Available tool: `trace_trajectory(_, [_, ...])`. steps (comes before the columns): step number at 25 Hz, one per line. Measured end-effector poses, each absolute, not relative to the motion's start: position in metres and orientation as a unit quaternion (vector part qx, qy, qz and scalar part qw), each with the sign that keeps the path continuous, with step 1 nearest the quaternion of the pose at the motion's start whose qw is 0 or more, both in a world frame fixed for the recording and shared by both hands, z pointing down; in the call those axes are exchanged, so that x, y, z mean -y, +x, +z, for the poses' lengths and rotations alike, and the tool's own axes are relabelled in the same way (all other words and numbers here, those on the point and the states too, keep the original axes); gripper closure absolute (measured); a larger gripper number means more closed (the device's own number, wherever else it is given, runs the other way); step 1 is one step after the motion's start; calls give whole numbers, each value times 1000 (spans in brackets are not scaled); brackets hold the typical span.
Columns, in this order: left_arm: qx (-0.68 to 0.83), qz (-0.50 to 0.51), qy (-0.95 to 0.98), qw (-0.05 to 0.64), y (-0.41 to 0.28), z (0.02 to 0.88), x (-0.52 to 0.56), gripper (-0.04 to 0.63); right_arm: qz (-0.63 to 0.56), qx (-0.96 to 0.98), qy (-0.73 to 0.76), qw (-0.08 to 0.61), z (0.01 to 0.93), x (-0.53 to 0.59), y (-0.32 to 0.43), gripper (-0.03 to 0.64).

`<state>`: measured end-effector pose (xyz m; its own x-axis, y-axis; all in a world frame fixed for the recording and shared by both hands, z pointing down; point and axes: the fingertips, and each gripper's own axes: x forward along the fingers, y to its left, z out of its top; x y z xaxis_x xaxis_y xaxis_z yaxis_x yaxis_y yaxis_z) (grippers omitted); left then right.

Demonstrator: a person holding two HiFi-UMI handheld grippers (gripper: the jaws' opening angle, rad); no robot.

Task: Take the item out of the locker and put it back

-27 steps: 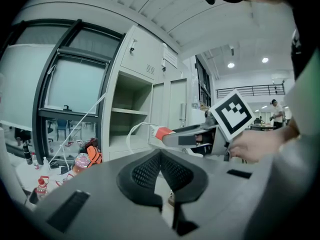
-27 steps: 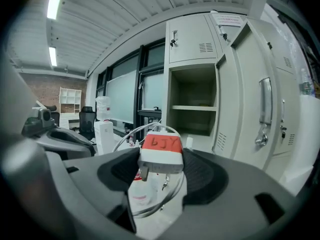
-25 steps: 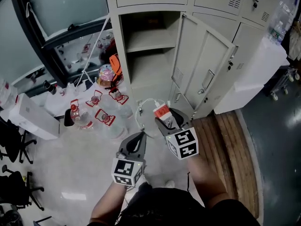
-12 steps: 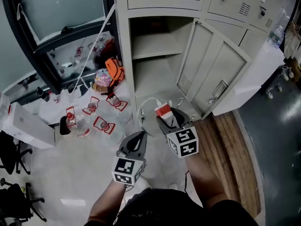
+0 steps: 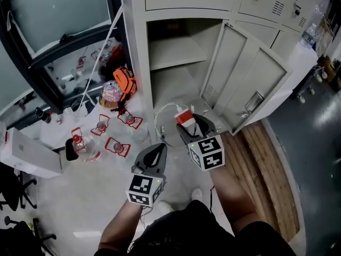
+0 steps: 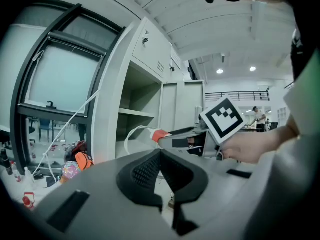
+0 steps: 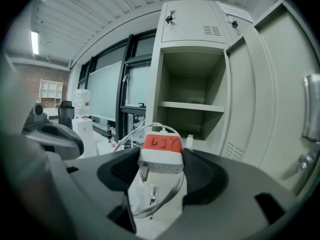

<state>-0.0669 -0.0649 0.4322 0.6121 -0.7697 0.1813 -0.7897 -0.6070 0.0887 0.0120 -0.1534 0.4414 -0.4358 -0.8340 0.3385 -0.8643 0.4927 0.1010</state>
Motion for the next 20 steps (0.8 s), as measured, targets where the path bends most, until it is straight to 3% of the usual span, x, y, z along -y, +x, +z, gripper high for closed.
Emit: trace_trajectory(20, [474,68,874,86,-46,439,173,592,61,858,472,193,473,290,22,347])
